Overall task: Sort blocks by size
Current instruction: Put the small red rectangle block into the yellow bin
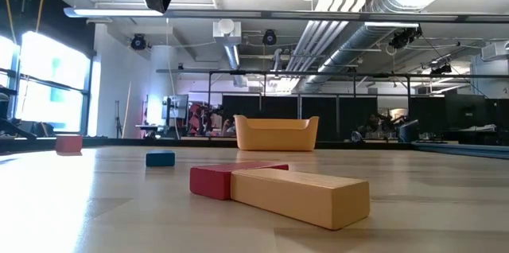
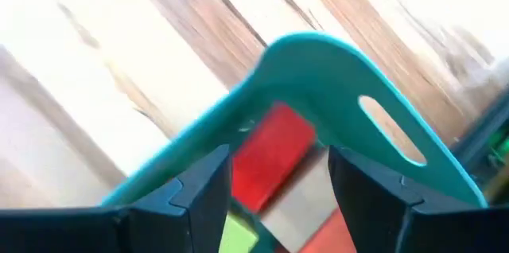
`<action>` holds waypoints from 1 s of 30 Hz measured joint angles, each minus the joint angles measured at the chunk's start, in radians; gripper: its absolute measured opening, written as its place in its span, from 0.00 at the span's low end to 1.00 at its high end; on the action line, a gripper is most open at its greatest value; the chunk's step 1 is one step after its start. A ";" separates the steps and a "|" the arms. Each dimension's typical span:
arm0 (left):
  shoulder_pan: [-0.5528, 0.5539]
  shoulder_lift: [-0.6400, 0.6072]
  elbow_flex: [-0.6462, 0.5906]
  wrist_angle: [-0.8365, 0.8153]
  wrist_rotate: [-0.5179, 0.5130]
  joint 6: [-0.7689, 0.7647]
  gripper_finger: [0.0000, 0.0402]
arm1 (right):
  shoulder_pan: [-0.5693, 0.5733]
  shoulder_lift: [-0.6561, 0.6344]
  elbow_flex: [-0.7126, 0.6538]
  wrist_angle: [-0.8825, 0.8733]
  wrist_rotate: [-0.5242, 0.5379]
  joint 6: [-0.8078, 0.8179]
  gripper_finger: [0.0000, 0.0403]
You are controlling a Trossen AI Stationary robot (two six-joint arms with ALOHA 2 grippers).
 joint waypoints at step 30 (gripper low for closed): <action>0.011 0.000 0.000 -0.076 0.012 -0.160 0.47 | -0.272 -0.004 -0.236 1.280 0.636 -1.309 0.51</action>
